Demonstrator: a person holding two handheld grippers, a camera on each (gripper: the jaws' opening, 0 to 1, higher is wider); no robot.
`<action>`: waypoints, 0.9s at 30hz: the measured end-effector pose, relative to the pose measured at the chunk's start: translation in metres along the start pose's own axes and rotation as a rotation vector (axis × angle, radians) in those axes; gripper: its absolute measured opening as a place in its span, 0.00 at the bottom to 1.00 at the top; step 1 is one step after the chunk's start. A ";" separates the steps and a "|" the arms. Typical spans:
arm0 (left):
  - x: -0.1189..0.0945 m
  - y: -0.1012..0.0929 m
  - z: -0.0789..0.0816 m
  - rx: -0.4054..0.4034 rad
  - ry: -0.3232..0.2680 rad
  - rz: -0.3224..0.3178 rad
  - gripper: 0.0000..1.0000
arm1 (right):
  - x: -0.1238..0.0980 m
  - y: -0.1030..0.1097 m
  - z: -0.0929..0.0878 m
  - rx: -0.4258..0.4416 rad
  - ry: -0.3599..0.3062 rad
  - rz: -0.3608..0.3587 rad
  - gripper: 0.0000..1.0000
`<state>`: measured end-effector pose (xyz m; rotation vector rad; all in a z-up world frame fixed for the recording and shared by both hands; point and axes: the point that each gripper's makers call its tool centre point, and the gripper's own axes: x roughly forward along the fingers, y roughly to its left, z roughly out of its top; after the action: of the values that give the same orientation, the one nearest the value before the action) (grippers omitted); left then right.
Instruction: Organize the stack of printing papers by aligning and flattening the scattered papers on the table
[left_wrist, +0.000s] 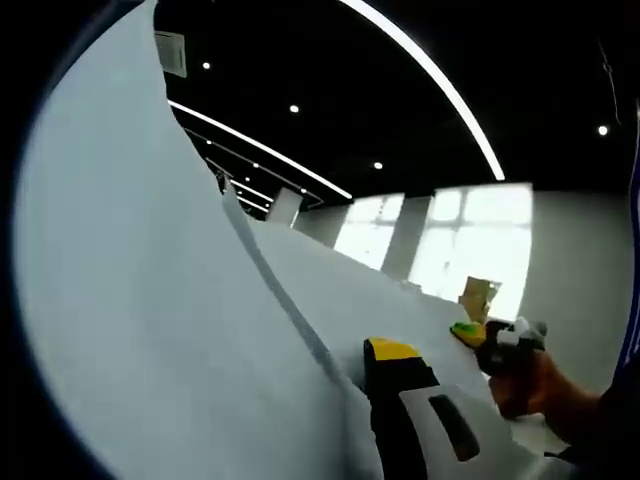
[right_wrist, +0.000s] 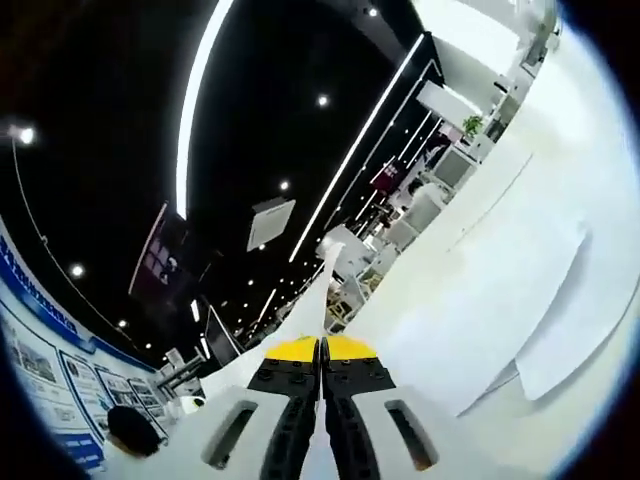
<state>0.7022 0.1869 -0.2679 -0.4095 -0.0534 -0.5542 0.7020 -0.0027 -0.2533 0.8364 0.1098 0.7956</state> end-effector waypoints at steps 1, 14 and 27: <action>0.000 0.000 0.000 -0.001 0.000 0.000 0.20 | 0.000 0.001 -0.001 -0.003 0.002 0.001 0.00; -0.001 -0.001 0.001 -0.003 -0.003 -0.002 0.21 | 0.003 0.007 -0.005 -0.095 0.012 0.000 0.00; 0.000 0.000 0.003 -0.014 -0.011 -0.006 0.22 | 0.005 0.012 -0.002 -0.154 0.004 0.009 0.00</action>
<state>0.7020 0.1882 -0.2656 -0.4264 -0.0614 -0.5589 0.6977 0.0069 -0.2448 0.6898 0.0479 0.8039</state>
